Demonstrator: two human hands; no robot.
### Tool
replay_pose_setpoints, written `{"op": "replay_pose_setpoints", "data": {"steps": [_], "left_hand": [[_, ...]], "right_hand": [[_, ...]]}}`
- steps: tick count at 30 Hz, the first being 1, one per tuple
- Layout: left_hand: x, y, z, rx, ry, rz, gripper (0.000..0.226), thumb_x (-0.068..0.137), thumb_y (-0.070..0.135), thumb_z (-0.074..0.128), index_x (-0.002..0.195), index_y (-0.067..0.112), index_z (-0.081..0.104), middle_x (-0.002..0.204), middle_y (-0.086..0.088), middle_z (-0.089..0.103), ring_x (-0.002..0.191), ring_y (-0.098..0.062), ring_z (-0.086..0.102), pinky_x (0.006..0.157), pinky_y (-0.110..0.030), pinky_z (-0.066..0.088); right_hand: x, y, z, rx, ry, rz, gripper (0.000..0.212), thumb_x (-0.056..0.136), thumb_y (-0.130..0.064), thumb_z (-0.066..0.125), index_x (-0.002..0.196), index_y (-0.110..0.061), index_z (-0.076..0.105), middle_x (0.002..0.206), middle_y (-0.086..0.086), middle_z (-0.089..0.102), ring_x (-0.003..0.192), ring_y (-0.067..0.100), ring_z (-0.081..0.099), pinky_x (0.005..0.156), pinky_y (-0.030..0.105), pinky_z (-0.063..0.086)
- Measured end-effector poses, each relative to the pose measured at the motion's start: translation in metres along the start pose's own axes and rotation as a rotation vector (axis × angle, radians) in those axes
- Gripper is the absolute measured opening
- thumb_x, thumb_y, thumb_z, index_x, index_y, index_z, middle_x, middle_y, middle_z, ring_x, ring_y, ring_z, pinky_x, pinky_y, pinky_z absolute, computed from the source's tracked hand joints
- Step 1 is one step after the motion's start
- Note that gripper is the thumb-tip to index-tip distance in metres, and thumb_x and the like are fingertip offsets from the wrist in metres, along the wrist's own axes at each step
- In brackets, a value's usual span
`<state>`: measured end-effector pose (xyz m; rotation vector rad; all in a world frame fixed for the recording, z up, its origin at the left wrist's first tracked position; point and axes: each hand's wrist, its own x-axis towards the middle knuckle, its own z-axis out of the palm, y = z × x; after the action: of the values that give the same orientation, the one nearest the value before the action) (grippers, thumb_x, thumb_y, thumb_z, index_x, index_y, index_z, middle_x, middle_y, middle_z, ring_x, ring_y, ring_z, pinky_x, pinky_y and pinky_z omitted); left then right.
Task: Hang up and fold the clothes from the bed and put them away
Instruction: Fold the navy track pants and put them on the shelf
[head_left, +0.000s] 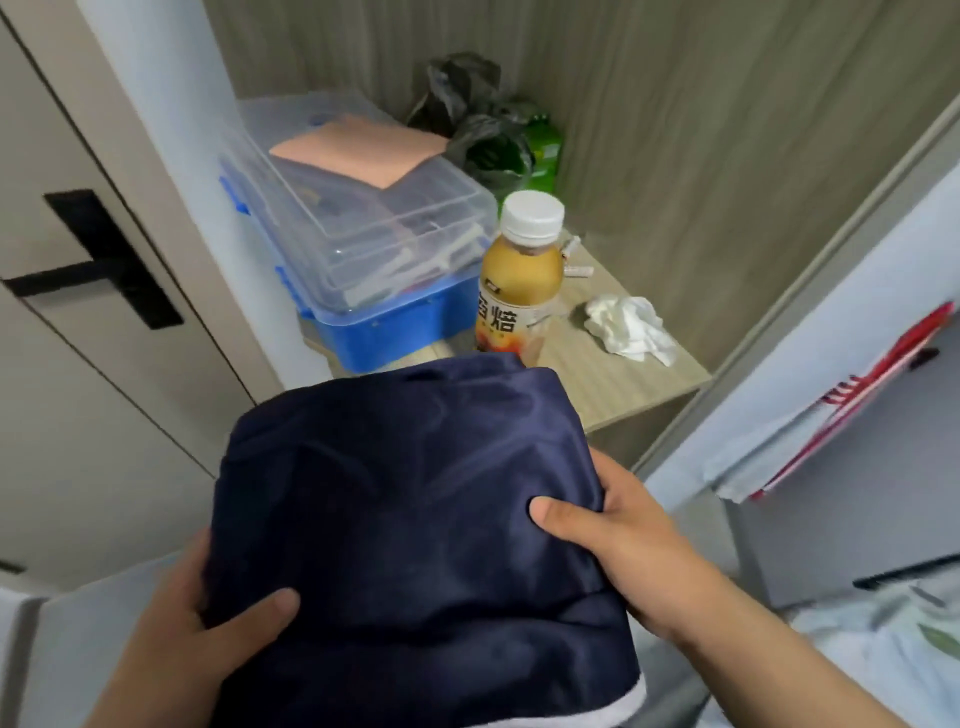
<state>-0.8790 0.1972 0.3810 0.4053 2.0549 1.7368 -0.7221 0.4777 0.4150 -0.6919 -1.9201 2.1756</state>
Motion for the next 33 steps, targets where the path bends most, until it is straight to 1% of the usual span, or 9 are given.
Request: {"op": "replay_pose_setpoints", "data": {"steps": [3, 5, 9, 13, 18, 21, 27, 30, 33], "left_hand": [[0.004, 0.016, 0.036, -0.028, -0.143, 0.026, 0.072, 0.044, 0.029, 0.087, 0.111, 0.048, 0.068, 0.113, 0.012, 0.073, 0.101, -0.006, 0.070, 0.072, -0.024, 0.059], [0.007, 0.026, 0.063, -0.014, -0.221, 0.044, 0.076, 0.042, 0.027, 0.086, 0.114, 0.039, 0.064, 0.112, 0.017, 0.073, 0.101, 0.001, 0.068, 0.076, -0.018, 0.057], [0.015, 0.045, 0.114, 0.035, -0.363, 0.025, 0.091, 0.038, 0.033, 0.085, 0.122, 0.045, 0.054, 0.115, 0.012, 0.070, 0.111, -0.001, 0.061, 0.091, -0.029, 0.047], [0.021, 0.057, 0.163, 0.010, -0.558, 0.028, 0.068, 0.060, 0.022, 0.084, 0.116, 0.048, 0.055, 0.114, 0.014, 0.070, 0.111, 0.001, 0.061, 0.086, -0.022, 0.044], [0.025, 0.067, 0.218, -0.185, -0.983, -0.074, 0.072, 0.057, 0.022, 0.080, 0.124, 0.043, 0.064, 0.131, 0.001, 0.066, 0.122, -0.018, 0.062, 0.097, -0.041, 0.045], [0.031, 0.075, 0.250, -0.207, -1.172, -0.058, 0.070, 0.060, 0.021, 0.080, 0.124, 0.044, 0.063, 0.132, 0.001, 0.065, 0.121, -0.018, 0.062, 0.085, -0.030, 0.057], [0.025, 0.118, 0.331, -0.079, -1.176, 0.123, 0.067, 0.055, 0.032, 0.078, 0.117, 0.052, 0.061, 0.121, 0.011, 0.070, 0.111, -0.011, 0.067, 0.096, -0.043, 0.050], [0.021, 0.153, 0.379, -0.090, -1.170, 0.167, 0.051, 0.068, 0.019, 0.072, 0.108, 0.049, 0.066, 0.113, 0.012, 0.072, 0.102, -0.011, 0.071, 0.085, -0.037, 0.054], [0.025, 0.182, 0.424, -0.114, -1.152, 0.191, 0.038, 0.091, 0.010, 0.062, 0.114, 0.039, 0.067, 0.112, 0.011, 0.073, 0.102, -0.013, 0.070, 0.085, -0.038, 0.054]], "right_hand": [[-0.033, 0.001, -0.030, 0.048, 0.110, -0.018, 0.036, 0.078, -0.020, 0.073, 0.110, -0.038, 0.070, 0.117, 0.001, 0.073, 0.109, 0.022, 0.070, 0.085, 0.032, 0.058], [-0.056, 0.002, -0.051, 0.077, 0.202, -0.050, 0.036, 0.078, -0.019, 0.073, 0.108, -0.039, 0.071, 0.117, 0.000, 0.074, 0.109, 0.020, 0.070, 0.082, 0.028, 0.058], [-0.102, 0.010, -0.082, 0.130, 0.387, -0.086, 0.038, 0.075, -0.019, 0.076, 0.110, -0.035, 0.072, 0.119, 0.001, 0.073, 0.110, 0.020, 0.070, 0.080, 0.025, 0.057], [-0.142, 0.018, -0.103, 0.174, 0.581, -0.097, 0.040, 0.072, -0.021, 0.078, 0.110, -0.033, 0.073, 0.119, 0.003, 0.073, 0.108, 0.022, 0.071, 0.078, 0.027, 0.058], [-0.180, 0.017, -0.125, 0.158, 0.821, -0.103, 0.035, 0.073, -0.022, 0.076, 0.106, -0.032, 0.074, 0.114, 0.004, 0.074, 0.102, 0.026, 0.073, 0.076, 0.031, 0.060], [-0.202, 0.011, -0.135, 0.145, 0.935, -0.124, 0.031, 0.075, -0.023, 0.075, 0.105, -0.032, 0.074, 0.112, 0.003, 0.075, 0.100, 0.025, 0.073, 0.074, 0.029, 0.060], [-0.235, -0.010, -0.163, 0.136, 1.159, -0.180, 0.025, 0.084, -0.016, 0.075, 0.106, -0.029, 0.074, 0.113, 0.006, 0.075, 0.101, 0.028, 0.073, 0.083, 0.043, 0.058], [-0.242, -0.036, -0.189, 0.115, 1.255, -0.230, 0.024, 0.088, -0.010, 0.069, 0.104, -0.028, 0.074, 0.109, 0.005, 0.076, 0.098, 0.028, 0.074, 0.085, 0.045, 0.057], [-0.238, -0.061, -0.219, 0.084, 1.335, -0.297, 0.024, 0.087, -0.010, 0.070, 0.099, -0.030, 0.074, 0.103, 0.002, 0.077, 0.092, 0.024, 0.075, 0.072, 0.038, 0.061]]}}
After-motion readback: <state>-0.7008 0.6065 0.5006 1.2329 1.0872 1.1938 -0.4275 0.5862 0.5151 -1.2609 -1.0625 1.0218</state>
